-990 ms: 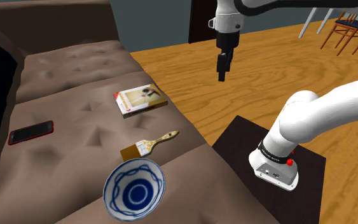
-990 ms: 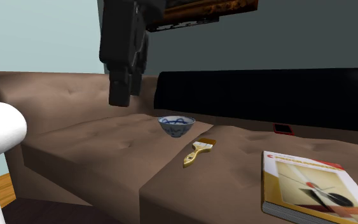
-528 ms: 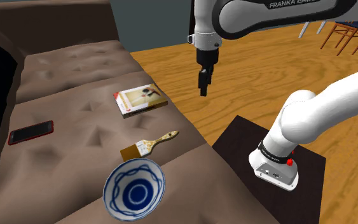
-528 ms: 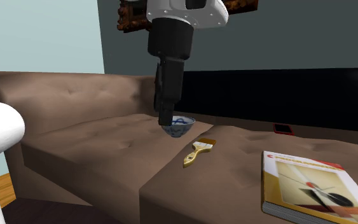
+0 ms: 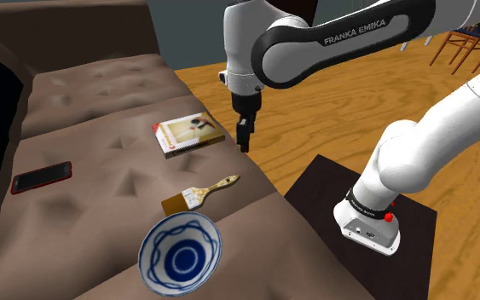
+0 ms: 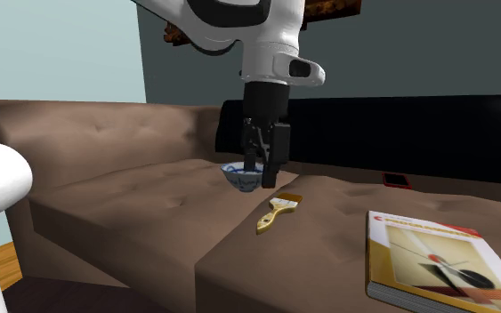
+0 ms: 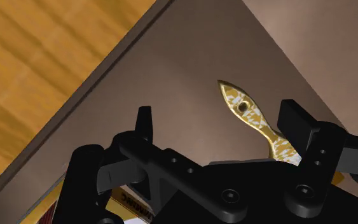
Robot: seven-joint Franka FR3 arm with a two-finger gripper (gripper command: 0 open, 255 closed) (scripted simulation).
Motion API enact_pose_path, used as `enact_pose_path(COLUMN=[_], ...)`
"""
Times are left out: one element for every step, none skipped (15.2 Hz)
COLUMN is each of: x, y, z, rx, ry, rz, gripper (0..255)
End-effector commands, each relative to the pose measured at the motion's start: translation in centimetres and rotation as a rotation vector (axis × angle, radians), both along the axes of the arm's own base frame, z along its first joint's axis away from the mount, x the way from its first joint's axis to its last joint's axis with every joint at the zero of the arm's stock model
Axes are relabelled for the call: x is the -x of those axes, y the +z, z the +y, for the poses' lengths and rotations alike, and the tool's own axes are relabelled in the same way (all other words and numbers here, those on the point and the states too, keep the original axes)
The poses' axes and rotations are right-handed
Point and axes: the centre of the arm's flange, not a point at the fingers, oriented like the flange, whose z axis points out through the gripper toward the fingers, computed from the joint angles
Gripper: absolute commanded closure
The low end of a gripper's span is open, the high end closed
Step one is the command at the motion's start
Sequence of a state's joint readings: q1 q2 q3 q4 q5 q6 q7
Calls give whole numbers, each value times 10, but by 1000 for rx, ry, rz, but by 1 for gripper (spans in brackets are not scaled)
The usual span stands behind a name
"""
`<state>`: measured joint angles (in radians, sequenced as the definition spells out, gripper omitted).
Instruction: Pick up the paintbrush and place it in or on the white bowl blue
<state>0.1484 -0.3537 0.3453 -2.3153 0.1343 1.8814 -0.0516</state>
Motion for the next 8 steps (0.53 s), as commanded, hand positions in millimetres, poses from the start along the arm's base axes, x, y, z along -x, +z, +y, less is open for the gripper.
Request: enact_pose_path(x=[-4,-6,-8,-10,-12,-14,-16,-17], y=[-14,-21,-27,-33,-39,-45,-51,-57], z=[22,34,45,57,68,79,91,103], rx=[-3,-4,-4,-5,-6,-6,-7,-8], ry=[32,48,64,79,95,111,127,142], rz=[-9,-13,-17,-20,-24,-28,-32,-36], gripper=[0,0,0,0,0,0,0,0])
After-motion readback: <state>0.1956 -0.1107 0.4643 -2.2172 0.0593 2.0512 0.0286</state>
